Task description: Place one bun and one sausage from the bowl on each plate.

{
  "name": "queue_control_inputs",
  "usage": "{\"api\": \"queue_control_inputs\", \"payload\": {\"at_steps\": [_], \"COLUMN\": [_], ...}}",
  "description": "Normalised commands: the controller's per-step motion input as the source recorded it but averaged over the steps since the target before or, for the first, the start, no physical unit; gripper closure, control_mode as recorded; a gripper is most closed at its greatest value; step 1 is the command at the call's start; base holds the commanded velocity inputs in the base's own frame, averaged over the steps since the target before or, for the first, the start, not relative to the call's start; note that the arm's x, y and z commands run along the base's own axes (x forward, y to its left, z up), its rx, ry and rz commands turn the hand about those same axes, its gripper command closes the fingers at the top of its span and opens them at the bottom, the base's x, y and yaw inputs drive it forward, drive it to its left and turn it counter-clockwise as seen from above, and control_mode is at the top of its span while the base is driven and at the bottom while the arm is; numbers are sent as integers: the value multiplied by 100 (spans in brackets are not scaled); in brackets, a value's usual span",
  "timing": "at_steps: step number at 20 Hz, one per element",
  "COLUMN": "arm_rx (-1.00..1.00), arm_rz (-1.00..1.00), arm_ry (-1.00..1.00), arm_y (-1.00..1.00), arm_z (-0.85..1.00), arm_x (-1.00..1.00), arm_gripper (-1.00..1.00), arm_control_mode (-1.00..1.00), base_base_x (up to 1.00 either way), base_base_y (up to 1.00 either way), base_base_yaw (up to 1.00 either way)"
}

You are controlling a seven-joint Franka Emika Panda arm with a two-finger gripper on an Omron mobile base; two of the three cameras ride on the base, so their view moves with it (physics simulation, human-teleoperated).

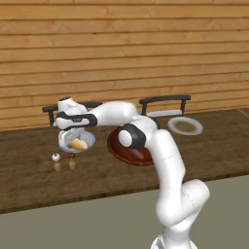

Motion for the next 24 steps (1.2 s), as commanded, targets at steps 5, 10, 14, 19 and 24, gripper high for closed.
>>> {"api": "queue_control_inputs", "payload": {"at_steps": [5, 10, 14, 19, 24], "arm_rx": [0, 0, 0, 0, 6], "arm_rz": [0, 0, 0, 0, -4], "arm_ry": [0, 0, 0, -1, -4], "arm_y": [2, 0, 0, -2, -48], "arm_z": [0, 2, 12, 24, 40], "arm_x": [10, 0, 0, 0, -47], "arm_gripper": [-100, -100, -100, -100, -100], "arm_control_mode": [-100, -100, -100, -100, -100], "base_base_x": [0, 0, 0, 0, 0], "base_base_y": [0, 0, 0, 0, 0], "base_base_yaw": [0, 0, 0, 0, 0]}}
